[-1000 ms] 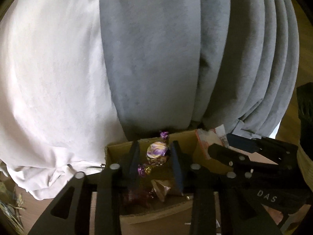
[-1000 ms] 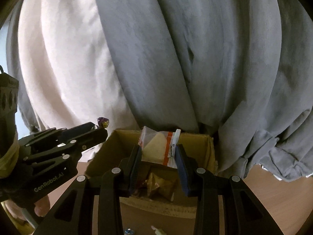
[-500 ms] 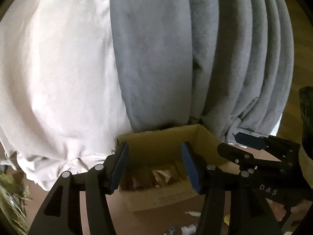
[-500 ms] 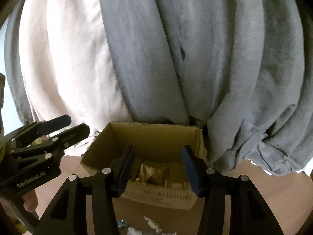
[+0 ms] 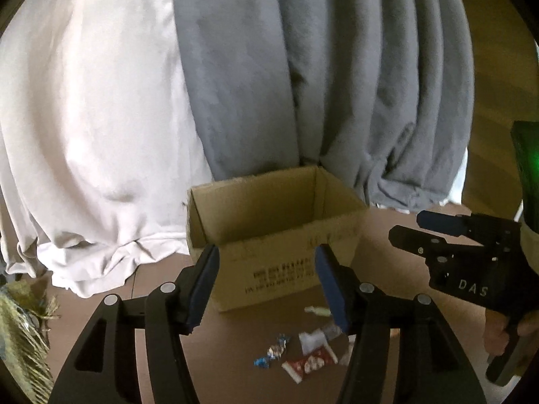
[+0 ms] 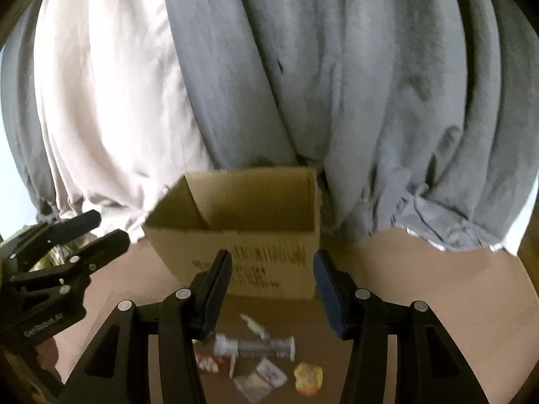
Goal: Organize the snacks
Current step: 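Move both tools back from the box toward the remaining snacks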
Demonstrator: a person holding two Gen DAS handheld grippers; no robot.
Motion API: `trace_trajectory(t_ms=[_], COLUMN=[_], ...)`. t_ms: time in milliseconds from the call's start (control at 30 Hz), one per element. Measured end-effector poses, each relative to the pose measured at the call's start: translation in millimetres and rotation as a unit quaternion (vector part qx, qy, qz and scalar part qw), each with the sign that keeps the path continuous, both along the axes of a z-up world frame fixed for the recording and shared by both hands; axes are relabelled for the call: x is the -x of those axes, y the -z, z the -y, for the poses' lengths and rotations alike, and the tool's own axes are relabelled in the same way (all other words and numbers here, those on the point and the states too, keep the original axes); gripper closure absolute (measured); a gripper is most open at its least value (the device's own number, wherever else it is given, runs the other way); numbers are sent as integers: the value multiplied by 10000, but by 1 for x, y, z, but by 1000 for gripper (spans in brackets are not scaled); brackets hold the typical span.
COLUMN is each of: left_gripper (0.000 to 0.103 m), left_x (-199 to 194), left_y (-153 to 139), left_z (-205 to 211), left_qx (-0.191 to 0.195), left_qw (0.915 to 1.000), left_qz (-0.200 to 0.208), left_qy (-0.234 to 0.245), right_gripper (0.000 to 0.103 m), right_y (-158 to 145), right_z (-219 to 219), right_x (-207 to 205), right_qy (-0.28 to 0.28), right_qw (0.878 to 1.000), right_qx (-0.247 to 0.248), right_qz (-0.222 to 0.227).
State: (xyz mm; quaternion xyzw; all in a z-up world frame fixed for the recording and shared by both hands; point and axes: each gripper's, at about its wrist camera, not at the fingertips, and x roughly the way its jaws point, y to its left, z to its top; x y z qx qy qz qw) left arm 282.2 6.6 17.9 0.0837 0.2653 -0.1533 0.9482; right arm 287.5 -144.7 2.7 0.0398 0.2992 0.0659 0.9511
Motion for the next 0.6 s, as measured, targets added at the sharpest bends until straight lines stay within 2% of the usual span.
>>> trace_trajectory(t_ms=[267,600], left_gripper=[45,45], left_x=[20,30], left_y=[35,87], left_z=[10,16], left_qx=[-364,-449], left_qw=[9987,9940], left_qz=[-180,-843], left_qy=[304,541], right_gripper=[52,51], right_y=[39,83], right_z=[11,18], right_x=[24,43], right_qy=[215,311], right_qw=[9984,9929], right_qx=[-66,-118], right_qz=[-513,-1141])
